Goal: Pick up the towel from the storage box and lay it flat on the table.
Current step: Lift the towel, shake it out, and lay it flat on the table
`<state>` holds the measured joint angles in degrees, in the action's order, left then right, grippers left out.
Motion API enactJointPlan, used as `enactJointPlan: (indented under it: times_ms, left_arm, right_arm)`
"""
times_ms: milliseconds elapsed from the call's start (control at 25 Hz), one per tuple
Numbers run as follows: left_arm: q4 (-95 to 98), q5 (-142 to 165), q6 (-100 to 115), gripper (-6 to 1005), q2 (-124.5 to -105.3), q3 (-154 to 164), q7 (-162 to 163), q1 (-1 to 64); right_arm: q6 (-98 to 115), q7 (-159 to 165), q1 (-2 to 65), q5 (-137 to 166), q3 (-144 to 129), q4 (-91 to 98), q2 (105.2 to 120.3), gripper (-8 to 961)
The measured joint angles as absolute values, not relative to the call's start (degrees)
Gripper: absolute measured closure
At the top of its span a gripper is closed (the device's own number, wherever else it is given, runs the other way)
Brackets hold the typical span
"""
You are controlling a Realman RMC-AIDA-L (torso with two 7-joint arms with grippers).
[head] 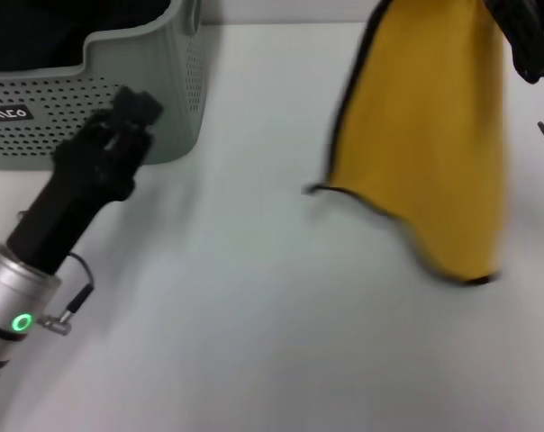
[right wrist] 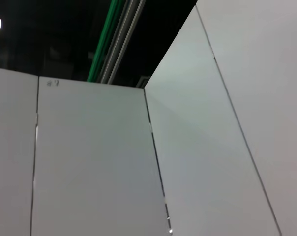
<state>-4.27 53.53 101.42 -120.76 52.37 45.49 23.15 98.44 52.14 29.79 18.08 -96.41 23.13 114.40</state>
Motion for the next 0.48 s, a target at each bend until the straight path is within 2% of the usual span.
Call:
enactJointPlan:
  times_ms: [160,480]
  left_arm:
    - [-4.2,58.0,101.0,620,-120.76,52.4,45.1,25.2]
    - [-4.1,60.3,99.1,578,-120.76,52.5,44.5,26.7]
  right_arm:
    - [98.5,51.7,29.8,18.3,-94.5,23.1,115.43,947]
    - [98.7,51.9,30.5,18.2,-94.1,24.3,115.22,947]
